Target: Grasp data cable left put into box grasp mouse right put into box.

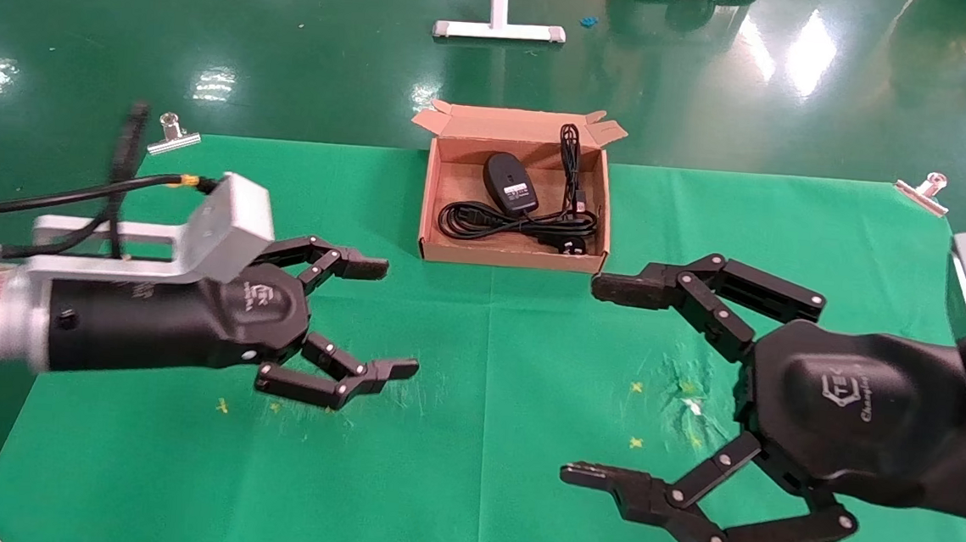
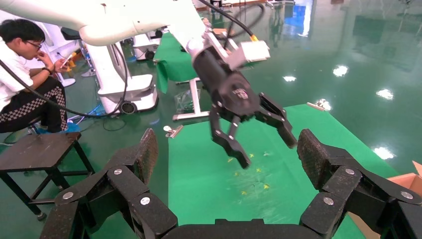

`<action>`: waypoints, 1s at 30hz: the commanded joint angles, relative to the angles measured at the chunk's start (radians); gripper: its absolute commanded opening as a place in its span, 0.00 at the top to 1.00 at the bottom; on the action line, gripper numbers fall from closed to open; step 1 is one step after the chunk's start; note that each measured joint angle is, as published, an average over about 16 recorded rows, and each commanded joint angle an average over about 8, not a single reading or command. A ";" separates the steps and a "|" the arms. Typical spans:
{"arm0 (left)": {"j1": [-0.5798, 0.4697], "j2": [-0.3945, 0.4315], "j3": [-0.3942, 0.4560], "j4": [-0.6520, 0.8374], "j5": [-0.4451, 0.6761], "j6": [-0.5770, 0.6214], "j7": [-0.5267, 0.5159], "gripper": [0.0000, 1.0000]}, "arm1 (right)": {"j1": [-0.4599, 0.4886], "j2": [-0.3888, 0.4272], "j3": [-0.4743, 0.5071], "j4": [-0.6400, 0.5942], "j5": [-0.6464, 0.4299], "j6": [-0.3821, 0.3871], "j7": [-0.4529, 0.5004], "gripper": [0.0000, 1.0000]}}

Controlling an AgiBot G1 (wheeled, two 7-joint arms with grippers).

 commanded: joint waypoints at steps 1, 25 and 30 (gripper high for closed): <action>0.025 -0.011 -0.032 -0.006 -0.045 0.027 0.022 0.00 | 0.000 0.000 0.000 0.000 0.000 0.000 0.000 0.00; 0.237 -0.102 -0.301 -0.058 -0.422 0.249 0.194 0.00 | -0.001 0.001 -0.001 0.000 0.003 0.000 -0.001 0.00; 0.229 -0.099 -0.291 -0.056 -0.408 0.240 0.190 0.00 | 0.000 0.001 -0.001 0.000 0.002 0.000 -0.001 0.00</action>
